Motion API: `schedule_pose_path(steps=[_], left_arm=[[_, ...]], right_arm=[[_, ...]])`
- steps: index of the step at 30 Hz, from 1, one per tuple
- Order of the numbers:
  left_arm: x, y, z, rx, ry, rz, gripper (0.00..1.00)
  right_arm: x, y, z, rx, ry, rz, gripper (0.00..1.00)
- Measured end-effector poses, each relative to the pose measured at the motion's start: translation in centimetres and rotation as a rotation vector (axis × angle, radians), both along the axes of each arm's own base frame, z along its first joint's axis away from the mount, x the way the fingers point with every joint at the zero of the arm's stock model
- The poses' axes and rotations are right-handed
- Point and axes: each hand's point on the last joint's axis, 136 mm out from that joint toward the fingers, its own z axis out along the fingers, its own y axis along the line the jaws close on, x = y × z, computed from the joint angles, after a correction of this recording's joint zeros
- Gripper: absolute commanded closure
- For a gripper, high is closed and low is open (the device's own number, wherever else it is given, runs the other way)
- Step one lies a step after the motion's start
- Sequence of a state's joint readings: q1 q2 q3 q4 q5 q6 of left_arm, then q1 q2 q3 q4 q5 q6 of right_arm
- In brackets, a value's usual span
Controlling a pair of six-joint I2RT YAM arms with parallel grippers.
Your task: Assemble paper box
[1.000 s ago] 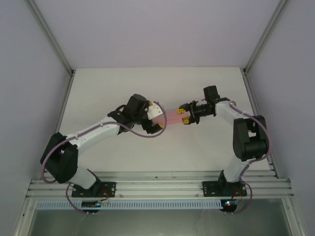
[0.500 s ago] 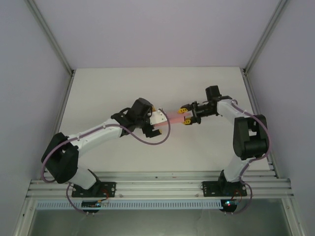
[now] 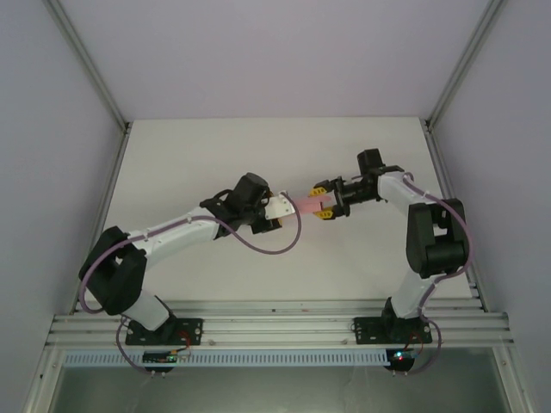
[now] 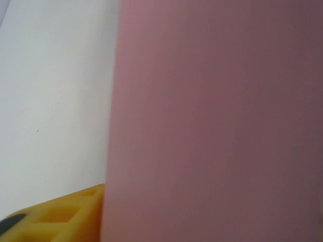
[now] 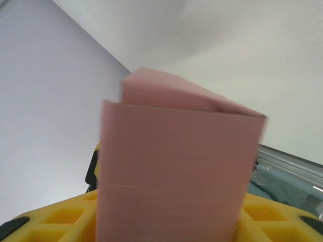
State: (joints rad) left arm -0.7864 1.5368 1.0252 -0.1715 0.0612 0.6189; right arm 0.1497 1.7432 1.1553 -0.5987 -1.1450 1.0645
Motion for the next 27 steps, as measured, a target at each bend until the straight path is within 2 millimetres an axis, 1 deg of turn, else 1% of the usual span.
schedule_pose_path(steps=[1, 2, 3, 5, 7, 8, 9, 10, 11, 12, 16, 19, 21, 23, 25, 27], left_arm=[[-0.1, -0.1, 0.0, -0.001, -0.002, -0.008, 0.54], [-0.1, -0.1, 0.1, -0.003, -0.005, -0.012, 0.54], [-0.2, -0.2, 0.2, -0.006, -0.006, -0.015, 0.54], [-0.2, -0.3, 0.3, -0.014, -0.002, -0.018, 0.59], [-0.3, -0.3, 0.3, -0.021, 0.006, -0.019, 0.59], [-0.4, -0.3, 0.3, -0.023, 0.012, -0.019, 0.6], [-0.5, -0.3, 0.2, -0.024, 0.021, -0.019, 0.61], [-0.7, -0.3, 0.1, -0.023, 0.03, -0.022, 0.63], [-0.9, -0.2, -0.1, -0.019, 0.04, -0.025, 0.64], [-1.1, -0.1, -0.3, -0.015, 0.054, -0.027, 0.63], [-2.2, 1.0, -1.4, 0.031, 0.135, -0.028, 0.63], [-2.7, 2.0, -1.8, 0.066, 0.201, -0.025, 0.63], [-2.7, 2.6, -1.9, 0.09, 0.235, -0.019, 0.62], [-2.8, 3.0, -2.2, 0.114, 0.269, -0.019, 0.62], [-2.9, 3.5, -2.7, 0.145, 0.305, -0.011, 0.62], [-3.1, 3.9, -3.3, 0.178, 0.339, -0.011, 0.61]], right_arm=[[-0.1, 0.0, 0.0, -0.002, -0.004, 0.007, 0.3], [-0.2, 0.0, 0.1, -0.005, -0.013, 0.014, 0.31], [-0.2, -0.1, 0.2, -0.012, -0.028, 0.022, 0.29], [0.2, -0.3, 0.5, -0.034, -0.069, 0.031, 0.24], [0.7, -0.8, 0.5, -0.073, -0.134, 0.03, 0.21], [1.0, -1.2, 0.5, -0.1, -0.164, 0.021, 0.16], [1.4, -1.8, 0.5, -0.133, -0.2, 0.005, 0.12], [1.8, -2.4, 0.6, -0.162, -0.25, -0.013, 0.09], [2.2, -3.2, 0.7, -0.198, -0.299, -0.033, 0.04], [2.7, -4.3, 0.8, -0.246, -0.354, -0.065, 0.02], [4.1, -8.1, 1.5, -0.426, -0.589, -0.144, 0.01], [4.5, -9.7, 2.2, -0.549, -0.817, -0.139, 0.01], [4.2, -10.1, 2.9, -0.6, -0.981, -0.116, 0.01], [3.7, -10.0, 3.6, -0.624, -1.115, -0.078, 0.01], [3.1, -9.4, 4.7, -0.622, -1.256, -0.02, 0.02], [2.4, -8.2, 5.9, -0.596, -1.383, 0.056, 0.02]])
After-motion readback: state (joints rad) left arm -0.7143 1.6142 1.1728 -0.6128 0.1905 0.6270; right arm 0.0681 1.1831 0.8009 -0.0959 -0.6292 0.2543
